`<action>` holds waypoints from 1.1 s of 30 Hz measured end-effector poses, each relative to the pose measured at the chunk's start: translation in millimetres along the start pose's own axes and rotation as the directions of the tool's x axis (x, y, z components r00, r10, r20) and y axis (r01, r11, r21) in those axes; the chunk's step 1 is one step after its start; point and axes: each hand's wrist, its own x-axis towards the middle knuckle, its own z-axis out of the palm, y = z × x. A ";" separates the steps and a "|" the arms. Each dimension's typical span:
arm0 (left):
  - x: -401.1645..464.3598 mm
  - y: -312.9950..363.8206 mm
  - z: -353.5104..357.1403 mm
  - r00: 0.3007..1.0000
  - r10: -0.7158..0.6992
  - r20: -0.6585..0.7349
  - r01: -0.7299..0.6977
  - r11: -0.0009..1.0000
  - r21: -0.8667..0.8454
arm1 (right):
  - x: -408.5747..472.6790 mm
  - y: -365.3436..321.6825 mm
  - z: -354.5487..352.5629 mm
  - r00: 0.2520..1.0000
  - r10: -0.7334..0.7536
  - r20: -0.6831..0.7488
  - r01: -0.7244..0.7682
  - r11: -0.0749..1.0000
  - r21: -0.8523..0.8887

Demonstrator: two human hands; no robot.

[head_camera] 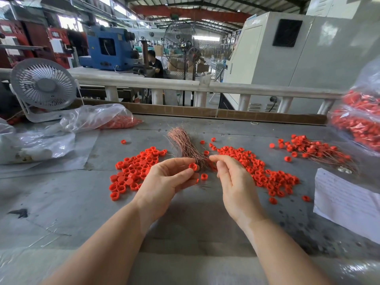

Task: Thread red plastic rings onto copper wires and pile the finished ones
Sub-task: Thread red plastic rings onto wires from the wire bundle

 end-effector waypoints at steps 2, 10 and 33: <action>-0.1 -0.1 0.1 1.000 -0.009 0.006 0.009 1.000 0.004 | 0.4 1.4 -0.6 1.000 -0.004 0.016 0.004 1.000 -0.011; 0.9 0.8 -0.3 0.998 -0.053 -0.026 0.053 0.999 -0.006 | -2.6 -0.1 -0.3 0.998 0.038 0.043 -0.041 0.997 0.060; 1.6 4.6 -4.0 0.981 -0.190 0.031 0.190 0.935 -0.299 | 4.8 2.8 -2.4 0.988 0.147 0.056 -0.156 0.964 0.214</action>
